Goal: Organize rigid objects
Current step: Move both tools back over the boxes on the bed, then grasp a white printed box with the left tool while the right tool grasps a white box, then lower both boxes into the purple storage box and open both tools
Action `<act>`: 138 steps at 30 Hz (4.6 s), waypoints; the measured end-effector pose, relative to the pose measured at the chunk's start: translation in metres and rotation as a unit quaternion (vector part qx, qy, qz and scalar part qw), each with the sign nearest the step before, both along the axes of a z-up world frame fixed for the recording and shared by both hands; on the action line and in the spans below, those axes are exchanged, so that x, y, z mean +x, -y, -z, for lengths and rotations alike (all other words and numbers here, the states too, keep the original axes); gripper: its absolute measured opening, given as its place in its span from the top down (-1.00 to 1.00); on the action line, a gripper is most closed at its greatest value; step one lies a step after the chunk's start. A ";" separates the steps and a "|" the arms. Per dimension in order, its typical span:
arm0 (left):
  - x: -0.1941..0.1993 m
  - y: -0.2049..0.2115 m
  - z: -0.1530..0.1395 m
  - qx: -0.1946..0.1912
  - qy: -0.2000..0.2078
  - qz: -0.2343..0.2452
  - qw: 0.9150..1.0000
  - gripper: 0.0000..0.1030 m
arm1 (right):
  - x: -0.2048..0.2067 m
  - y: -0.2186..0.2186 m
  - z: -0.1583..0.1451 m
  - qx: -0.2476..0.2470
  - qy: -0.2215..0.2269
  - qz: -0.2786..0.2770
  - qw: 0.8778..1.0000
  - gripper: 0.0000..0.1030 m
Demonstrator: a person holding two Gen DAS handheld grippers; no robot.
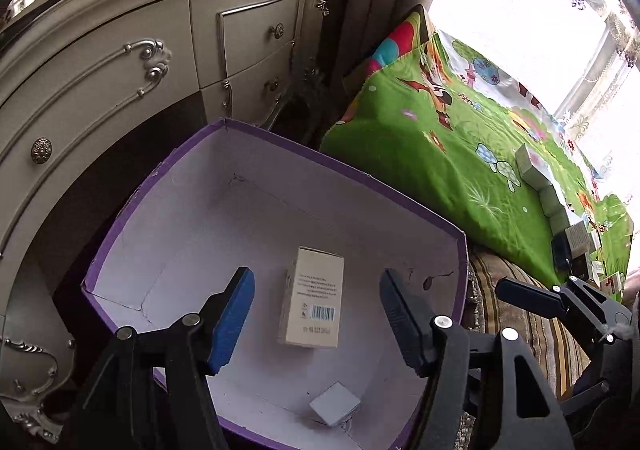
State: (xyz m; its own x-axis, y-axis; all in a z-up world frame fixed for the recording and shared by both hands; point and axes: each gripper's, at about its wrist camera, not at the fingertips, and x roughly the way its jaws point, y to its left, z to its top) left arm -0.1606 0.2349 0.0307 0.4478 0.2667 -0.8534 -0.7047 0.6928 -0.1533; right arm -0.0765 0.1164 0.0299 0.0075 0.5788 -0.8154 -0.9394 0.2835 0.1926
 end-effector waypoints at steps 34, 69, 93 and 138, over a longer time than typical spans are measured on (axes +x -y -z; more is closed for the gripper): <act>0.135 0.118 0.006 -0.057 0.022 0.155 0.986 -0.40 | 0.127 0.189 -0.031 0.012 0.056 0.271 0.961 -0.63; 0.306 0.244 0.006 -0.039 0.056 0.283 0.957 -0.47 | 0.266 0.361 0.014 -0.055 0.064 0.498 0.863 -0.64; 0.306 0.244 0.020 -0.007 0.046 0.251 0.967 -0.18 | 0.281 0.364 0.039 -0.048 0.036 0.501 0.863 0.15; 0.070 0.044 0.010 -0.082 0.178 -0.126 0.973 -0.18 | 0.124 0.132 -0.039 0.014 0.044 0.235 0.971 0.15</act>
State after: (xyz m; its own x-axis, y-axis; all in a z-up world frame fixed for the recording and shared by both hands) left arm -0.0910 0.1914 0.0207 0.6604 0.2799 -0.6968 -0.7311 0.4515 -0.5115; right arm 0.0475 -0.0154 0.0686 0.3448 0.5163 -0.7840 -0.7200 0.6813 0.1320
